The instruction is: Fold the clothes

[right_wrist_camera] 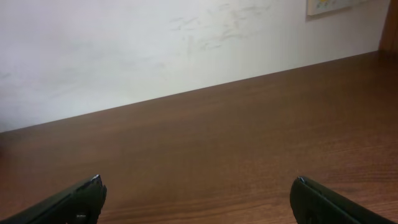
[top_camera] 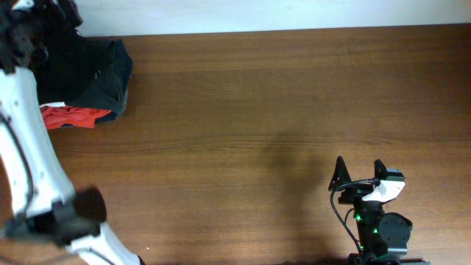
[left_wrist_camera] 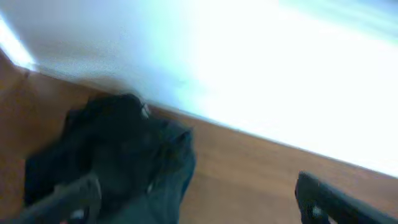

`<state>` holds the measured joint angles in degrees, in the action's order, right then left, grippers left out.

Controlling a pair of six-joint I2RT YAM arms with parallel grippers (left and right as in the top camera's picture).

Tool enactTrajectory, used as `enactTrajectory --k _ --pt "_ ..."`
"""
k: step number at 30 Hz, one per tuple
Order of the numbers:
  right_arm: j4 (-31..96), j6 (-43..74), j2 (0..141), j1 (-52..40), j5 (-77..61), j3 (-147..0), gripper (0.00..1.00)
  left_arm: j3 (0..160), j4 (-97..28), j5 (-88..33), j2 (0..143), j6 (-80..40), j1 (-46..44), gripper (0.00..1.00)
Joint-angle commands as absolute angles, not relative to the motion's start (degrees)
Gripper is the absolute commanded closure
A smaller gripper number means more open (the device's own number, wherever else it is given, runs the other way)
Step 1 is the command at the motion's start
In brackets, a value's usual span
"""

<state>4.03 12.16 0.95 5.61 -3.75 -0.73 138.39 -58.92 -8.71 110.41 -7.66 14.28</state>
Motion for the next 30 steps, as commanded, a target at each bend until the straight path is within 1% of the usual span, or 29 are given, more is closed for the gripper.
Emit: enactTrajectory --k 1,11,15,19,24,30 --pt "4.12 12.29 0.91 6.02 -3.88 -0.32 0.01 121.51 -51.40 -8.58 96.07 0.10 11.97 0.01" --pt "4.12 12.29 0.91 6.02 -3.88 -0.32 0.01 64.79 -28.95 -9.56 61.23 -0.64 8.91 0.01" --pt "4.12 12.29 0.91 6.02 -3.90 -0.32 0.01 41.67 -16.75 -13.23 45.41 -0.89 7.11 0.01" --pt "4.12 12.29 0.91 6.02 -3.88 -0.32 0.01 27.88 -7.99 -13.34 35.92 -3.09 6.74 0.01" --pt "4.12 12.29 0.91 6.02 -3.90 -0.32 0.01 15.73 0.08 -13.34 27.22 -3.22 6.74 0.01" --pt "4.12 12.29 0.91 6.02 -3.90 -0.32 0.01 8.08 1.80 -12.64 18.92 -3.18 6.74 0.01"
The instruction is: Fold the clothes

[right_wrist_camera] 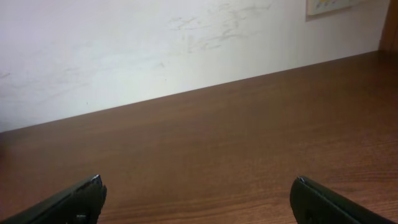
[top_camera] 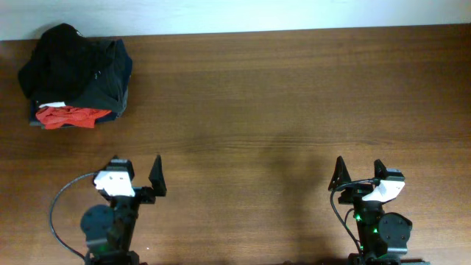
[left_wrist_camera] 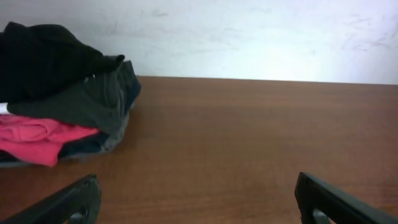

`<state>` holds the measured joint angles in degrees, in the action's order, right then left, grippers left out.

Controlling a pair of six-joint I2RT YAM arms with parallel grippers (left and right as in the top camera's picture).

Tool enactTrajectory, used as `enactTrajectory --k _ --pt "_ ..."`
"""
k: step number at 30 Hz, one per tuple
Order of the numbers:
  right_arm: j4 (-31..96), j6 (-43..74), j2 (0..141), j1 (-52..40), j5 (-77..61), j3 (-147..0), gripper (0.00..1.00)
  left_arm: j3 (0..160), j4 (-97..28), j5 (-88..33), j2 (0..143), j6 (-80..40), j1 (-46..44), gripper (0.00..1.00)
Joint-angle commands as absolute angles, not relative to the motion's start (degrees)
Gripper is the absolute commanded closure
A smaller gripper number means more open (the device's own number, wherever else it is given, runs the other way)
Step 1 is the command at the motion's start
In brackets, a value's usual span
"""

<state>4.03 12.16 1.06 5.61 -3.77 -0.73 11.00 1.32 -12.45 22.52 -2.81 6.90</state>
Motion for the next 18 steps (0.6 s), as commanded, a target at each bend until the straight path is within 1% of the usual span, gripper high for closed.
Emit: enactTrajectory --k 1,10,14,18 --pt "4.12 12.29 0.91 6.02 -3.90 -0.32 0.01 7.11 1.96 -12.62 17.63 -3.18 6.74 0.01" --pt "4.12 12.29 0.91 6.02 -3.88 -0.32 0.01 1.67 1.23 -12.19 7.14 -2.96 5.19 0.01" --pt "4.12 12.29 0.91 6.02 -3.88 -0.32 0.01 0.51 -3.68 -12.08 0.75 -2.94 4.97 0.01" --pt "4.12 12.29 0.91 6.02 -3.88 -0.32 0.01 0.51 -3.75 -11.25 0.27 -2.96 4.93 0.01"
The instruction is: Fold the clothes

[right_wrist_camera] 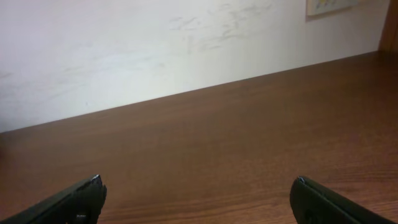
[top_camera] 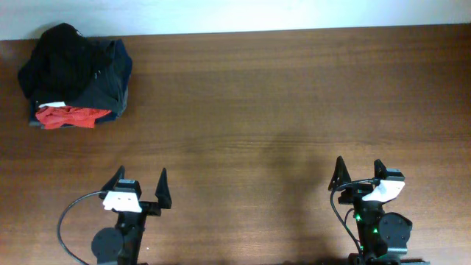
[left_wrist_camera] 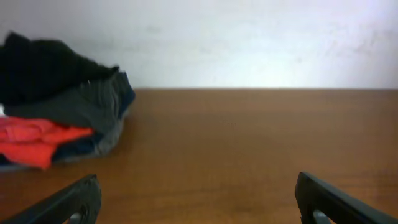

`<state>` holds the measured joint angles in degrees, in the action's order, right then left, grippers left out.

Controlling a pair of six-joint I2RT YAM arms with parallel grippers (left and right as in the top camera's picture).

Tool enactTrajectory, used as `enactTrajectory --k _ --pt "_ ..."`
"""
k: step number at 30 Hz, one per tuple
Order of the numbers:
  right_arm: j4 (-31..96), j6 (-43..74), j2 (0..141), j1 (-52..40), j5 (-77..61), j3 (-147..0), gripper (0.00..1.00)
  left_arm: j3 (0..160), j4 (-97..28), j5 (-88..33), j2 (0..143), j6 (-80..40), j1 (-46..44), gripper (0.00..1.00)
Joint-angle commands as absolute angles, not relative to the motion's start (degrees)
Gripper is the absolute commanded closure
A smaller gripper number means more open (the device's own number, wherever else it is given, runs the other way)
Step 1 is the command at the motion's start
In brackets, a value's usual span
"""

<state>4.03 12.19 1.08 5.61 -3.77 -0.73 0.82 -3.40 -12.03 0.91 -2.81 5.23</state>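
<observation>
A pile of clothes (top_camera: 73,73) lies at the table's far left corner: black and dark grey garments on top, a red one (top_camera: 68,116) showing at the front. From the left wrist the pile (left_wrist_camera: 59,112) shows at far left. My left gripper (top_camera: 140,182) sits open near the front edge, well short of the pile, with nothing between its fingers (left_wrist_camera: 68,202). My right gripper (top_camera: 359,171) rests open at the front right, empty, its fingers (right_wrist_camera: 71,200) wide apart.
The brown wooden table (top_camera: 294,103) runs to a white wall (right_wrist_camera: 155,50) at the back. A pale paper or plate (right_wrist_camera: 329,6) hangs on the wall at the right.
My left gripper has drawn back slightly toward the front edge and squared up to face the wall. The pile and the right arm are unchanged.
First my left arm was stretched out to the far left corner, its open gripper at the clothes pile. Then it was back near the front edge, open and empty, the pile left in the corner. Now it rests a little lower. The right arm never moved.
</observation>
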Motion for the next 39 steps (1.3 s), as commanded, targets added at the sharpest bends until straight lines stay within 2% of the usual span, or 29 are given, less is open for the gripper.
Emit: enactTrajectory --k 1,39 --pt "4.12 12.29 0.91 6.02 -3.88 -0.32 0.01 0.51 -3.77 -11.09 0.27 -2.94 4.91 0.01" --pt "4.12 12.29 0.91 6.02 -3.88 -0.32 0.01 0.51 -3.75 -9.65 0.30 -2.96 4.86 0.01"
